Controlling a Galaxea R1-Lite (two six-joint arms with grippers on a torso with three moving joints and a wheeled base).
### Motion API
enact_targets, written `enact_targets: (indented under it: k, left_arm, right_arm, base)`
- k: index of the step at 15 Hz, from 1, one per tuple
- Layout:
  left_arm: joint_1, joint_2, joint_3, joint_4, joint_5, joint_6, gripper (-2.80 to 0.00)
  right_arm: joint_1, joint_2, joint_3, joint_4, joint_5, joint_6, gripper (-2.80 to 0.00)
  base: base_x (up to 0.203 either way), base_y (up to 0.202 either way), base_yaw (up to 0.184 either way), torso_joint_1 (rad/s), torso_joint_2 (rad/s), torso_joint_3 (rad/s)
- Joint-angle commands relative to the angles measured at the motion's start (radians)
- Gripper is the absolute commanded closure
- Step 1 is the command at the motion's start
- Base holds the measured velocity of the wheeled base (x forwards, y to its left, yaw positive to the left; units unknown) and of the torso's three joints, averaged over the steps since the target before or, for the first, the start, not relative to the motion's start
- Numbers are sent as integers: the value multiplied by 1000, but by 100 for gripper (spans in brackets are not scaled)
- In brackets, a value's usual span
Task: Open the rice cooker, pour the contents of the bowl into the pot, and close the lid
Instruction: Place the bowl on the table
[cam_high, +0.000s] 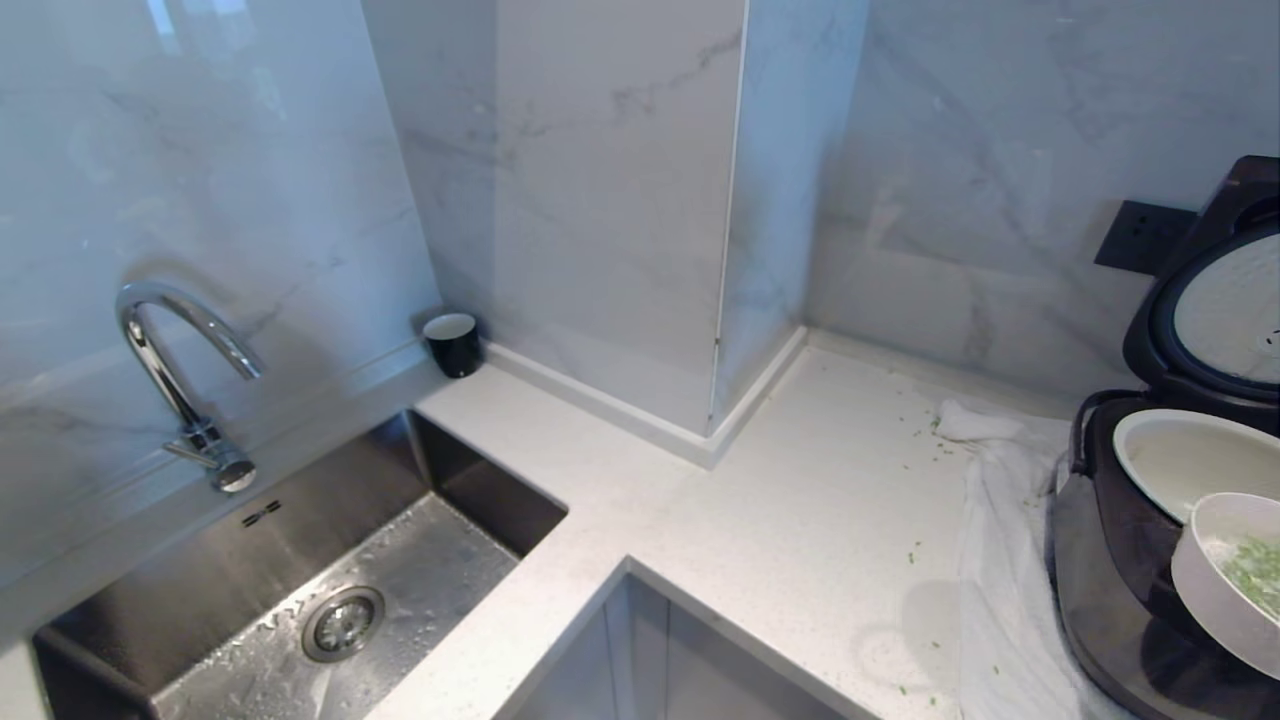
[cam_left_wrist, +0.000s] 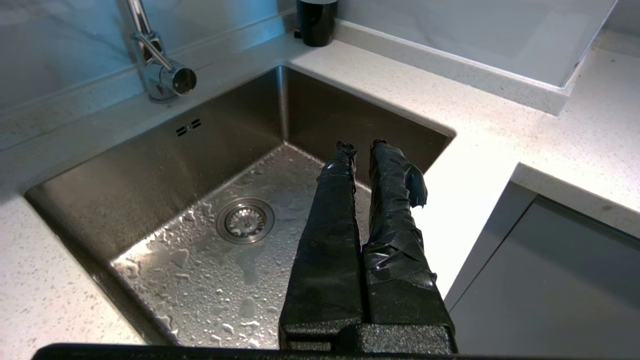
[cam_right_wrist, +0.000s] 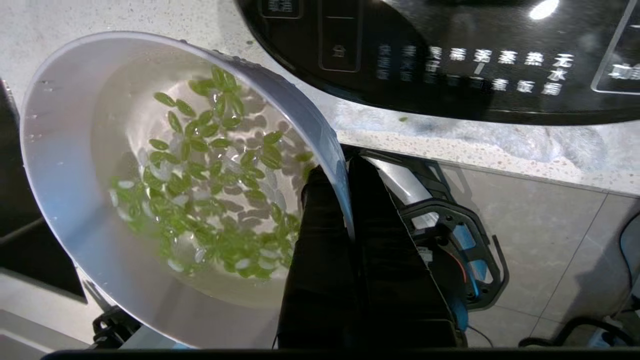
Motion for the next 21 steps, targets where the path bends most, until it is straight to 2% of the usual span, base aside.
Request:
enact_targets:
  k: [1,5,10,13,21]
  left_arm:
    - [0,1,2,-2,0,-1,0]
    - [0,1,2,0,0,1,0]
    - [0,1,2,0,0,1,0]
    - [0,1,2,0,0,1,0]
    - [0,1,2,0,0,1,0]
  right_arm:
    - [-87,5,6,13,9,-49,0]
    - [-247,16,20,15,20,-166,0]
    - [-492,84,18,15,43,-317,0]
    - [-564,119,8,15,48,-355,0]
    - [-713,185,-53,15,69,-392,0]
  base:
    - [0,0,0,0,0,0]
    - [0,0,0,0,0,0]
    - [0,0,0,0,0,0]
    - [0,0,0,0,0,0]
    - [0,0,0,0,0,0]
